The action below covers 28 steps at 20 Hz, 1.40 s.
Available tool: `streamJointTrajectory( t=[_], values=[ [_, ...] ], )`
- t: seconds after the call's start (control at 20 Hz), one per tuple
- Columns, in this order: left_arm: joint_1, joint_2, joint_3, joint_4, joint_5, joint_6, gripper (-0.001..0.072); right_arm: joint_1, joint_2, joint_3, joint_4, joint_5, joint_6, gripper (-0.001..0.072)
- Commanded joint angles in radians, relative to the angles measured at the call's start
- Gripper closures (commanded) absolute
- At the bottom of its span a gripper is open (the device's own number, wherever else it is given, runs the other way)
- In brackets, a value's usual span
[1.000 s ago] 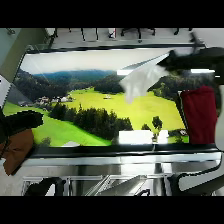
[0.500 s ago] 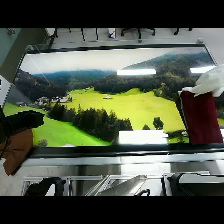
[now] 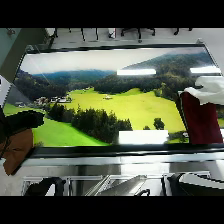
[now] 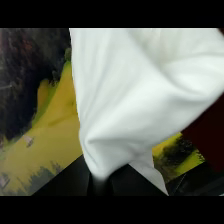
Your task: Fold the shirts.
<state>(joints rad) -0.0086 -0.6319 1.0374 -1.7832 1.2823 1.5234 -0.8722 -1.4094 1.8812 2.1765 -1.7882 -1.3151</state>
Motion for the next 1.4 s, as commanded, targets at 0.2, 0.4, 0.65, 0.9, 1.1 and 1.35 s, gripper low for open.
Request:
streamJointTrajectory(
  t=[0.2, 0.4, 0.65, 0.9, 1.1, 1.35],
  values=[
    [0.001, 0.000, 0.000, 0.001, -0.001, 0.002, 0.0693, -0.004, 0.014, 0.000, -0.045, -0.052, 0.038, 0.0686],
    [0.001, 0.000, 0.000, 0.004, -0.001, 0.002, 0.0693, -0.004, 0.010, 0.000, 0.084, 0.200, 0.044, 0.0686],
    [0.001, 0.000, 0.000, 0.003, -0.057, 0.002, 0.0693, 0.090, -0.059, 0.000, 0.350, 0.742, -0.133, 0.0686],
    [0.001, 0.000, 0.000, 0.003, -0.075, 0.002, 0.0693, 0.221, -0.276, 0.063, 0.544, 0.951, -0.350, 0.0686],
    [0.001, 0.000, 0.000, 0.003, -0.077, 0.001, 0.0693, 0.219, -0.396, 0.210, 0.584, 0.846, -0.453, 0.0686],
    [0.001, 0.000, 0.000, 0.003, -0.087, -0.017, 0.0693, 0.138, -0.396, 0.209, 0.578, 0.604, -0.437, 0.0686]
  ],
)
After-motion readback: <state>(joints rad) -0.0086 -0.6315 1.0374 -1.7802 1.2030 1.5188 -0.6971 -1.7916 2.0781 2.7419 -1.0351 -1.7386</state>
